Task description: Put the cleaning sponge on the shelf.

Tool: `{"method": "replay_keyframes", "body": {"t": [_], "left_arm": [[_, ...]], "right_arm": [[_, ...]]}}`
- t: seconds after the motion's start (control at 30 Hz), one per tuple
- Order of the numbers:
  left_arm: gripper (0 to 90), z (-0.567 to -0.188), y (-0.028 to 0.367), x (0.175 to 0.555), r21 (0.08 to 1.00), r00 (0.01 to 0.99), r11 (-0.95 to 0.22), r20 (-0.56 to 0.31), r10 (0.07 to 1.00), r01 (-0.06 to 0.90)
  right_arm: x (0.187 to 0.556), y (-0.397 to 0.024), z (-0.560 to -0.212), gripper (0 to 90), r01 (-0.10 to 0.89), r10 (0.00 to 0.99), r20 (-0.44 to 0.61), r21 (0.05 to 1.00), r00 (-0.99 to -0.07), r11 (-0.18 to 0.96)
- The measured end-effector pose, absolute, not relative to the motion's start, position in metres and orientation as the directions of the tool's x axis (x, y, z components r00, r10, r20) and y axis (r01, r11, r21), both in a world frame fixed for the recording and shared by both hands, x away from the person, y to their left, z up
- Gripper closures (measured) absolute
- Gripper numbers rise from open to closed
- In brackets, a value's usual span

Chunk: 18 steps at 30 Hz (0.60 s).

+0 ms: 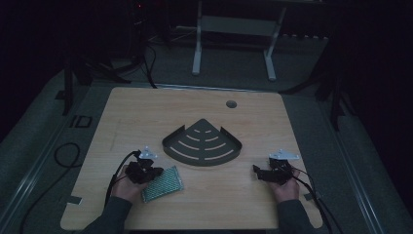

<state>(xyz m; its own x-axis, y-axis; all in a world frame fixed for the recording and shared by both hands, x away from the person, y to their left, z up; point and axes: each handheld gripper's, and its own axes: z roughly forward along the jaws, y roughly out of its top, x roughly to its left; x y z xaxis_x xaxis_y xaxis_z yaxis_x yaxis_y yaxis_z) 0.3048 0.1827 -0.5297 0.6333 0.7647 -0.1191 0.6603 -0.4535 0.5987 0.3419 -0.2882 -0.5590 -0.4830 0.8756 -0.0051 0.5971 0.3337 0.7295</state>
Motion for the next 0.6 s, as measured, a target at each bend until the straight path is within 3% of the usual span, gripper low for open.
{"method": "replay_keyframes", "body": {"t": [0.6], "left_arm": [[89.9, -0.526, 0.212, 0.297, 0.568, 0.563, -0.418, -0.097, 0.821, 0.708]], "right_arm": [[0.342, -0.288, -0.559, 19.6, 0.597, 0.876, -0.005, 0.729, -0.483, 0.334]]}}
